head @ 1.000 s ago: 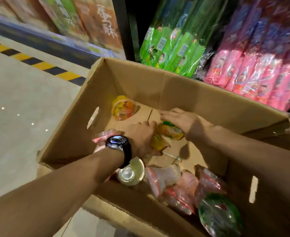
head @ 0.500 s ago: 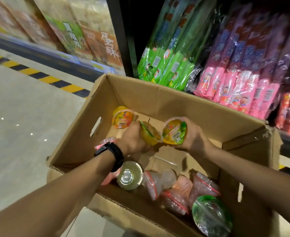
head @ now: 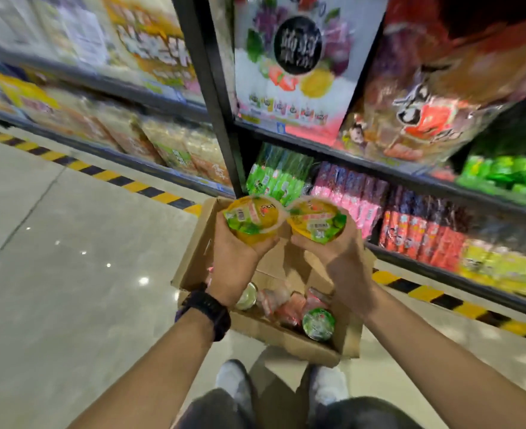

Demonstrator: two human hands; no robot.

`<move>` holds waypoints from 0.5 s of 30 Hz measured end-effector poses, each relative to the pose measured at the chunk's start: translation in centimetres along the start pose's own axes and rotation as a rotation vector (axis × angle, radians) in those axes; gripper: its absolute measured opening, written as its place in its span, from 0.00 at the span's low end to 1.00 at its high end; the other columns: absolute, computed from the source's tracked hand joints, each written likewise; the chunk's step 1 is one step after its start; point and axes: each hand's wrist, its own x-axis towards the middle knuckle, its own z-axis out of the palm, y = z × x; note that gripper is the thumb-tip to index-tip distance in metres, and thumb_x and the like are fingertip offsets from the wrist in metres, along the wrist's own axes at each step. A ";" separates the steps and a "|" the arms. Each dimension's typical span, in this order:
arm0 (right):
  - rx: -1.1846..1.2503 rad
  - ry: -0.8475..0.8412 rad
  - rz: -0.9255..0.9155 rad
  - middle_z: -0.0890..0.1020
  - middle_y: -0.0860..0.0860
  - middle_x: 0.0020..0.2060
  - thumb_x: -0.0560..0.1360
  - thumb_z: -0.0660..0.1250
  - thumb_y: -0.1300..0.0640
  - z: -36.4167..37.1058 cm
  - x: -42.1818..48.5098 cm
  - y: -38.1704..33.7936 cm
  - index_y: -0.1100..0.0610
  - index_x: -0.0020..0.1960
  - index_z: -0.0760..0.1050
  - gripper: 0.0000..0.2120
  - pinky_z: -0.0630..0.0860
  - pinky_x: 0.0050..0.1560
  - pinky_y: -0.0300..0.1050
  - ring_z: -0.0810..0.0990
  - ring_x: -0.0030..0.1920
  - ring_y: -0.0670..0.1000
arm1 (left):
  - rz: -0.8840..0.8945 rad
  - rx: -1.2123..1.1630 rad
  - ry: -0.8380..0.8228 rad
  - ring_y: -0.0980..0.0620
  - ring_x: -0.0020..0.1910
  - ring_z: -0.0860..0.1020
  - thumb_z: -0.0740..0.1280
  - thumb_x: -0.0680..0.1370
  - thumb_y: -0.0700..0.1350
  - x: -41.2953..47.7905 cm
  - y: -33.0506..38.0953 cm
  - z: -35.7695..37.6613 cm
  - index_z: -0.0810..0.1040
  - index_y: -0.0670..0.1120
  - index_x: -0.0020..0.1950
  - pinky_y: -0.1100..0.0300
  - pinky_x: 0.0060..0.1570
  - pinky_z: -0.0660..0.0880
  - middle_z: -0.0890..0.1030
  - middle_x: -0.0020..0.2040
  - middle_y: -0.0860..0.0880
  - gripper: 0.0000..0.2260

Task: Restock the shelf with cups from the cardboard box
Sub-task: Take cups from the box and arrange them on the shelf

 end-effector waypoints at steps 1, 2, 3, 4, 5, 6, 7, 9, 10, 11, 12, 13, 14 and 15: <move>0.021 0.025 0.001 0.84 0.50 0.49 0.62 0.79 0.69 -0.1 -1.2 -3.1 0.60 0.60 0.75 0.29 0.78 0.49 0.35 0.83 0.49 0.43 | 0.019 -0.020 0.009 0.57 0.54 0.81 0.80 0.66 0.34 -1.1 2.9 -0.5 0.69 0.49 0.61 0.62 0.55 0.78 0.80 0.57 0.49 0.30; 0.039 0.052 -0.006 0.83 0.48 0.47 0.61 0.79 0.71 -0.1 -2.4 -6.5 0.60 0.59 0.75 0.28 0.76 0.46 0.31 0.82 0.47 0.40 | 0.019 -0.045 0.020 0.55 0.54 0.81 0.80 0.66 0.35 -2.3 5.8 -0.9 0.69 0.47 0.62 0.57 0.56 0.79 0.80 0.57 0.49 0.31; 0.054 0.076 -0.008 0.83 0.47 0.47 0.61 0.78 0.72 -0.1 -3.5 -9.8 0.59 0.58 0.75 0.28 0.75 0.44 0.29 0.82 0.45 0.38 | 0.034 -0.071 0.023 0.53 0.55 0.81 0.80 0.66 0.36 -3.4 8.7 -1.4 0.69 0.47 0.63 0.50 0.57 0.79 0.81 0.57 0.48 0.31; 0.081 0.090 -0.011 0.83 0.47 0.47 0.61 0.78 0.72 -0.2 -4.7 -13.1 0.59 0.58 0.75 0.29 0.75 0.43 0.30 0.82 0.45 0.38 | 0.043 -0.091 0.017 0.50 0.56 0.81 0.81 0.66 0.37 -4.6 11.6 -1.9 0.69 0.47 0.63 0.43 0.58 0.78 0.80 0.58 0.47 0.31; 0.108 0.107 -0.007 0.83 0.49 0.48 0.62 0.77 0.73 -0.4 -5.7 -16.3 0.59 0.59 0.74 0.29 0.76 0.43 0.31 0.83 0.45 0.40 | 0.062 -0.124 0.008 0.47 0.58 0.81 0.81 0.66 0.39 -5.9 14.9 -2.4 0.69 0.48 0.63 0.37 0.57 0.77 0.80 0.59 0.47 0.32; 0.133 0.118 -0.004 0.83 0.52 0.50 0.63 0.77 0.73 -0.5 -6.7 -19.5 0.60 0.61 0.74 0.29 0.78 0.42 0.34 0.83 0.46 0.41 | 0.075 -0.150 -0.008 0.45 0.58 0.81 0.81 0.66 0.42 -7.2 18.2 -2.9 0.69 0.49 0.64 0.35 0.57 0.76 0.80 0.59 0.46 0.32; 0.140 0.126 -0.010 0.82 0.54 0.51 0.64 0.77 0.72 -0.6 -7.8 -22.8 0.61 0.62 0.73 0.29 0.79 0.44 0.37 0.83 0.49 0.44 | 0.099 -0.174 -0.014 0.45 0.58 0.81 0.81 0.66 0.43 -8.5 21.5 -3.4 0.69 0.49 0.64 0.34 0.57 0.76 0.81 0.59 0.47 0.32; 0.090 0.140 -0.070 0.82 0.54 0.52 0.63 0.79 0.69 -0.7 -9.6 -29.4 0.60 0.63 0.72 0.31 0.80 0.49 0.40 0.82 0.53 0.50 | 0.150 -0.175 -0.005 0.48 0.56 0.82 0.81 0.66 0.41 -11.0 28.1 -4.4 0.69 0.48 0.64 0.41 0.57 0.78 0.81 0.57 0.47 0.31; 0.085 0.165 -0.122 0.82 0.53 0.52 0.61 0.80 0.69 -0.7 -10.4 -32.9 0.59 0.62 0.72 0.32 0.79 0.49 0.38 0.82 0.53 0.49 | 0.192 -0.159 0.008 0.50 0.56 0.82 0.82 0.65 0.42 -11.9 31.3 -4.9 0.70 0.47 0.63 0.46 0.57 0.79 0.81 0.57 0.47 0.31; 0.094 0.187 -0.170 0.83 0.52 0.52 0.59 0.80 0.70 -0.7 -11.0 -36.3 0.57 0.60 0.73 0.33 0.78 0.48 0.36 0.82 0.51 0.47 | 0.231 -0.149 0.021 0.50 0.56 0.82 0.83 0.63 0.45 -12.8 34.3 -5.4 0.71 0.47 0.62 0.52 0.56 0.79 0.82 0.57 0.47 0.33; 0.101 0.196 -0.206 0.83 0.52 0.51 0.58 0.80 0.71 -0.7 -11.7 -39.5 0.56 0.58 0.73 0.33 0.78 0.47 0.35 0.83 0.48 0.44 | 0.255 -0.155 0.021 0.51 0.56 0.82 0.83 0.61 0.47 -13.4 36.9 -5.9 0.71 0.48 0.61 0.56 0.54 0.79 0.82 0.56 0.47 0.34; 0.112 0.199 -0.229 0.83 0.51 0.50 0.58 0.80 0.70 -0.8 -12.4 -42.6 0.55 0.57 0.73 0.32 0.79 0.46 0.35 0.83 0.46 0.41 | 0.269 -0.178 -0.001 0.52 0.55 0.82 0.84 0.60 0.47 -14.2 39.7 -6.5 0.71 0.48 0.61 0.59 0.53 0.79 0.82 0.56 0.48 0.34; 0.122 0.201 -0.248 0.83 0.50 0.49 0.58 0.81 0.69 -1.0 -13.1 -45.5 0.54 0.57 0.73 0.32 0.79 0.45 0.34 0.82 0.44 0.39 | 0.291 -0.187 -0.033 0.56 0.54 0.82 0.83 0.61 0.45 -15.0 42.3 -6.9 0.70 0.48 0.61 0.62 0.52 0.79 0.82 0.55 0.49 0.33; 0.126 0.199 -0.271 0.83 0.50 0.49 0.59 0.81 0.68 -1.3 -13.6 -48.1 0.54 0.57 0.73 0.31 0.78 0.43 0.32 0.82 0.43 0.38 | 0.322 -0.182 -0.044 0.59 0.52 0.82 0.82 0.63 0.43 -15.9 44.9 -7.4 0.70 0.48 0.61 0.65 0.51 0.78 0.82 0.55 0.50 0.31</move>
